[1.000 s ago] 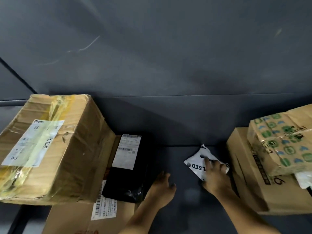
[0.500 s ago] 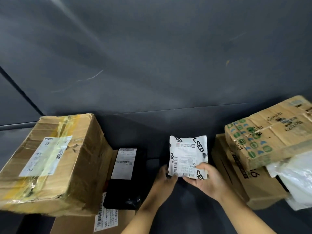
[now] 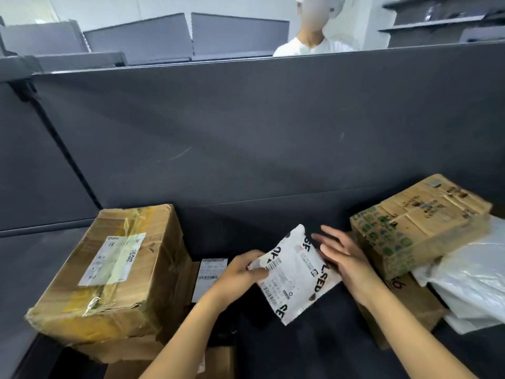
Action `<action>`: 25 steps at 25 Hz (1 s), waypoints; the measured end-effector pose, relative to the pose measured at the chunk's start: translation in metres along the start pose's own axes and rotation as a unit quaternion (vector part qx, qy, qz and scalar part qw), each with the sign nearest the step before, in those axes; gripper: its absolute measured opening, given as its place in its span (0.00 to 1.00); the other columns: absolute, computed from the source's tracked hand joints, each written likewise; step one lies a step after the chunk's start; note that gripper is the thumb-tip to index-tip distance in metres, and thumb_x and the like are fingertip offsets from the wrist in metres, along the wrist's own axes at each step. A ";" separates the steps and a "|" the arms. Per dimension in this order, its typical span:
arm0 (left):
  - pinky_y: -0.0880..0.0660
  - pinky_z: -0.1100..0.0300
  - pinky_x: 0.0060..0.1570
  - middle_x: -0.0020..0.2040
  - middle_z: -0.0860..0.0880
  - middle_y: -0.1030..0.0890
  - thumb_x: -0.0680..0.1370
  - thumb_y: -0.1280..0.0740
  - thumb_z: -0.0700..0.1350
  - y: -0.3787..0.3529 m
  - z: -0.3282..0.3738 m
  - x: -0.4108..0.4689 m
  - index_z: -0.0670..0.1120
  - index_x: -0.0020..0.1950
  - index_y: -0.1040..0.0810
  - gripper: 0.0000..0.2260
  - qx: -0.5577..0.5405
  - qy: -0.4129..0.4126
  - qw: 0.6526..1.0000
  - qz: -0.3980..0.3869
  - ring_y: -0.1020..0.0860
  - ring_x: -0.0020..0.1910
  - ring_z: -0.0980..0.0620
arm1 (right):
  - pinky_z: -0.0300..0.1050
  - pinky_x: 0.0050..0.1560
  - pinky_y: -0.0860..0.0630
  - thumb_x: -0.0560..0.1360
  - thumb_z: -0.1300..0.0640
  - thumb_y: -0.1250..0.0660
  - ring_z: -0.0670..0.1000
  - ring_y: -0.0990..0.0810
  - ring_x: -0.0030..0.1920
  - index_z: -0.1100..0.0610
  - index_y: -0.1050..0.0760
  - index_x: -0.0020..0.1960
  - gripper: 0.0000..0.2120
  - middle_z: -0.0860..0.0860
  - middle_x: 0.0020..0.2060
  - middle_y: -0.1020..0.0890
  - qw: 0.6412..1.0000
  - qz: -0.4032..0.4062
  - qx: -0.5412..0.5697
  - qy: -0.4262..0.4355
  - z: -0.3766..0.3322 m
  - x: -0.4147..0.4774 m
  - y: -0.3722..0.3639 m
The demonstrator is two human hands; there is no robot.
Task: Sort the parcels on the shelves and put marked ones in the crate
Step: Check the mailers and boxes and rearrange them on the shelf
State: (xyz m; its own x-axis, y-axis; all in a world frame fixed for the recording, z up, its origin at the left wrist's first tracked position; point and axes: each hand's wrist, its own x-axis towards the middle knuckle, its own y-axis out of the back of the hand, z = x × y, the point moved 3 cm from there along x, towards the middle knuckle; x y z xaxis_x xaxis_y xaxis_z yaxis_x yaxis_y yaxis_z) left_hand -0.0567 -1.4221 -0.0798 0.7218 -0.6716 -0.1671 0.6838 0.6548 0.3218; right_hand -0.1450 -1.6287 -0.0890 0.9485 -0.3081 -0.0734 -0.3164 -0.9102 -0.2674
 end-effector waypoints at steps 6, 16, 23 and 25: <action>0.23 0.59 0.50 0.50 0.49 0.18 0.69 0.34 0.38 0.019 0.028 0.004 0.56 0.54 0.23 0.17 0.070 -0.044 0.996 -0.037 0.19 0.50 0.52 | 0.45 0.45 0.21 0.69 0.60 0.26 0.53 0.17 0.49 0.54 0.24 0.55 0.16 0.55 0.48 0.16 0.958 -0.142 -0.243 -0.061 -0.007 -0.002 -0.030; 0.21 0.56 0.52 0.53 0.47 0.16 0.78 0.35 0.43 0.002 0.001 -0.004 0.46 0.59 0.25 0.10 -0.150 0.026 0.985 0.081 0.17 0.50 0.50 | 0.48 0.42 0.21 0.76 0.62 0.37 0.52 0.17 0.46 0.56 0.27 0.49 0.03 0.54 0.48 0.16 0.991 0.080 0.104 0.007 -0.005 -0.003 -0.031; 0.21 0.47 0.53 0.50 0.41 0.16 0.80 0.38 0.40 0.007 0.000 -0.006 0.44 0.47 0.20 0.08 -0.162 0.031 0.963 0.213 0.18 0.48 0.44 | 0.50 0.47 0.20 0.76 0.65 0.37 0.54 0.17 0.50 0.58 0.23 0.55 0.09 0.58 0.52 0.16 0.996 -0.024 -0.037 -0.076 0.026 -0.018 -0.034; 0.21 0.47 0.50 0.47 0.41 0.16 0.80 0.38 0.40 0.009 -0.001 -0.010 0.44 0.45 0.20 0.08 -0.175 0.039 0.953 0.245 0.18 0.44 0.45 | 0.48 0.44 0.19 0.76 0.66 0.36 0.55 0.16 0.50 0.59 0.24 0.56 0.10 0.57 0.50 0.15 0.992 -0.049 -0.066 -0.096 0.031 -0.020 -0.035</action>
State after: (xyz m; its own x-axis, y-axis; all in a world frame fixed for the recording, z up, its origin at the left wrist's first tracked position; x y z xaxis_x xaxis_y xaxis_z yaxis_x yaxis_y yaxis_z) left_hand -0.0574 -1.4091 -0.0757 0.9598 -0.2374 -0.1496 0.2473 0.9676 0.0511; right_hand -0.1524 -1.5824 -0.1085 0.9563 -0.1702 -0.2376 -0.2105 -0.9651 -0.1558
